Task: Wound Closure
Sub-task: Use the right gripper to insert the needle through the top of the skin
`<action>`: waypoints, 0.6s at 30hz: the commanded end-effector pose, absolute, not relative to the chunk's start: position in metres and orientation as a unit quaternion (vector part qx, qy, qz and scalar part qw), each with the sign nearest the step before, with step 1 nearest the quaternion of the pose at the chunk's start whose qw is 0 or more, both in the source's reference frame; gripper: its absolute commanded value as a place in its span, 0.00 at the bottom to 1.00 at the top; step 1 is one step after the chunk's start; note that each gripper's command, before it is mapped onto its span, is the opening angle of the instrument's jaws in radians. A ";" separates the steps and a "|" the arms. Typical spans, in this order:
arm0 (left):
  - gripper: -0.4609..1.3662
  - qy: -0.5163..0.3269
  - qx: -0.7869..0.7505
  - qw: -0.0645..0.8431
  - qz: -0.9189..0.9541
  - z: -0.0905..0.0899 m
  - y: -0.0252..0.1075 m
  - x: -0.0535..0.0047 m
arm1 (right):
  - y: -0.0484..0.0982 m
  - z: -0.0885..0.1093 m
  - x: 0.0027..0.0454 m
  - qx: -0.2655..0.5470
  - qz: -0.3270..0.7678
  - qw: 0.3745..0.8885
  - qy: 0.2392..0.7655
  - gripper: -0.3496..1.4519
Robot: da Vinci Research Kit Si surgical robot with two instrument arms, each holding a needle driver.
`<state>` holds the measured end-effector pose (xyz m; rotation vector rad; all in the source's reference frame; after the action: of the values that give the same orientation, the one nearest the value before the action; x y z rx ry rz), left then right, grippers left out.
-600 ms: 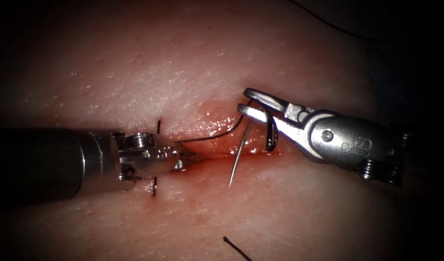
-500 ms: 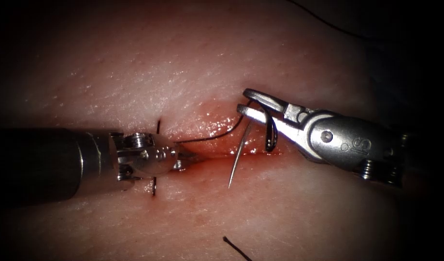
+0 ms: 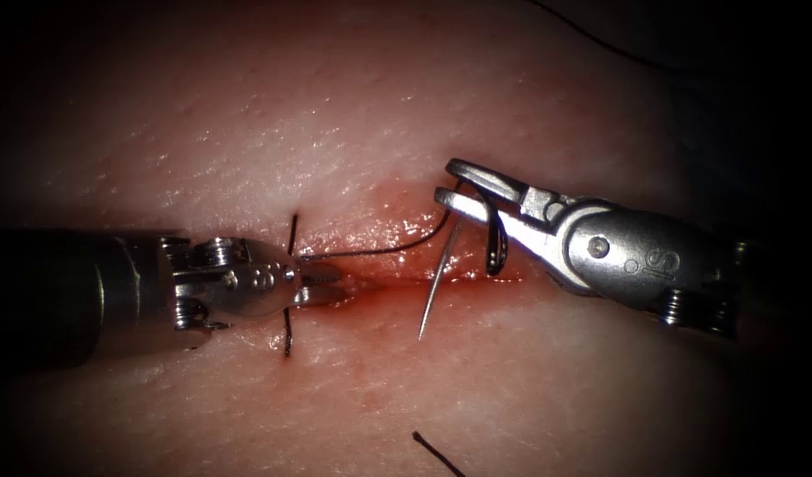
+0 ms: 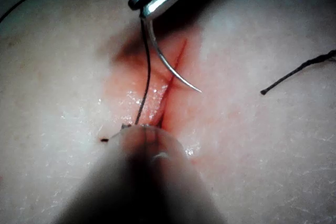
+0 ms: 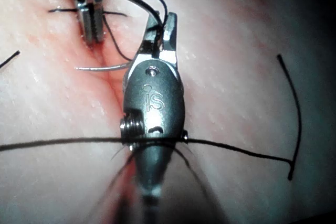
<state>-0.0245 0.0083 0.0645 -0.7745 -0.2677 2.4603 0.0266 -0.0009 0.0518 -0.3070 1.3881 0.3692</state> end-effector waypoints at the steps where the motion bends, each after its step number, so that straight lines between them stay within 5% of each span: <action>1: 0.24 -0.096 -0.291 0.272 0.912 0.064 0.008 -0.0244 | -0.001 0.052 0.0266 -0.145 0.168 0.743 0.632 0.00; 18: 0.14 -0.076 -0.306 0.266 0.911 0.062 0.005 -0.0260 | 0.003 0.051 0.0293 -0.159 0.120 0.743 0.639 0.00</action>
<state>-0.0261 0.0053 0.0619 -0.8243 -0.2036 2.4586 0.0293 0.0031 0.0510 -0.3417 1.3991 0.2578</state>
